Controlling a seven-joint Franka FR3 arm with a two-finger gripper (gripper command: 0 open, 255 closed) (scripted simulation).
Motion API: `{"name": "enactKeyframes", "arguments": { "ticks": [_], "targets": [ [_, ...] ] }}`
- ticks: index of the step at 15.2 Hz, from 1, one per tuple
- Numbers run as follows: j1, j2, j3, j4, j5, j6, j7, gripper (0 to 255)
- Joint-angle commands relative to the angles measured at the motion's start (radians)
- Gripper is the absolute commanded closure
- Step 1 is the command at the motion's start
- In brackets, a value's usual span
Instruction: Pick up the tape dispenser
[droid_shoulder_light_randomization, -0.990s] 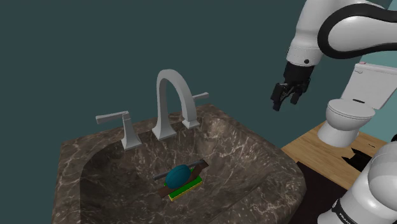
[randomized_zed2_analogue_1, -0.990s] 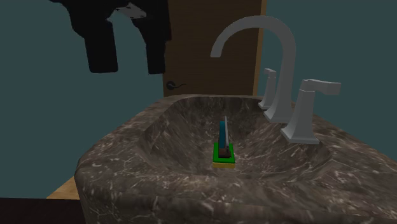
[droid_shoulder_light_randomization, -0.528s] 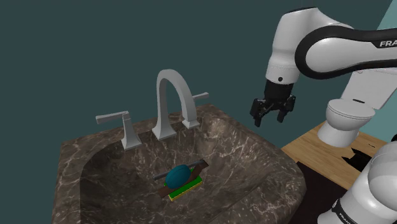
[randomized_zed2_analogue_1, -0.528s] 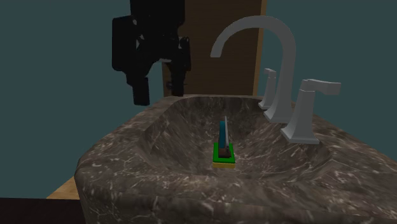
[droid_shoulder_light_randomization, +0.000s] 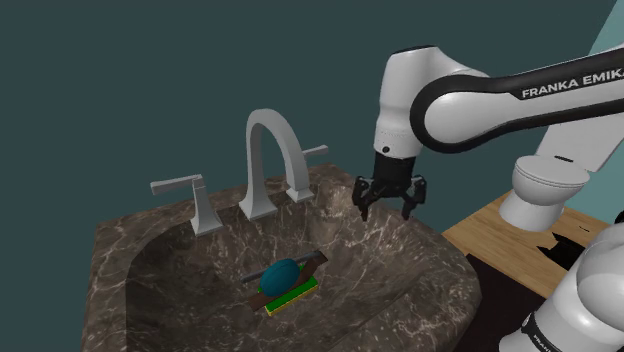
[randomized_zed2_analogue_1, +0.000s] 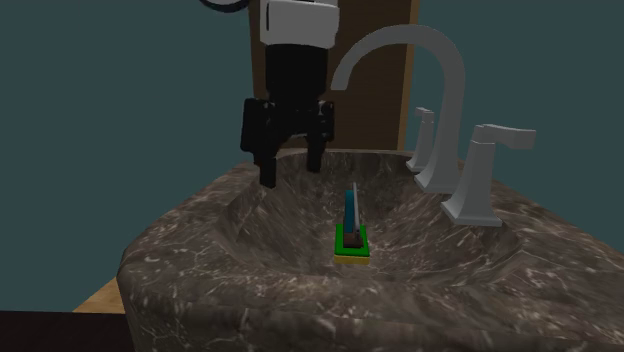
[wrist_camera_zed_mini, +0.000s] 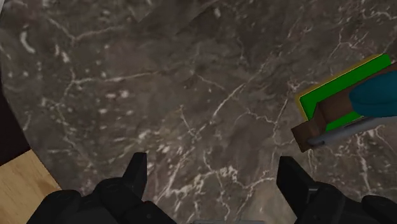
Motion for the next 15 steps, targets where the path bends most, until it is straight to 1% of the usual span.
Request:
{"name": "enactKeyframes", "arguments": {
  "ticks": [1,5,9,12,15],
  "targets": [
    [-0.012,0.075,0.048,0.031,0.012,0.042,0.095,0],
    [-0.039,0.234,0.128,0.11,0.0,0.119,0.277,0],
    [-0.053,0.415,0.187,0.207,-0.061,0.19,0.474,0],
    [-0.04,0.559,0.203,0.292,-0.13,0.233,0.624,0],
    [-0.002,0.698,0.189,0.389,-0.2,0.264,0.764,0]
  ]
}}
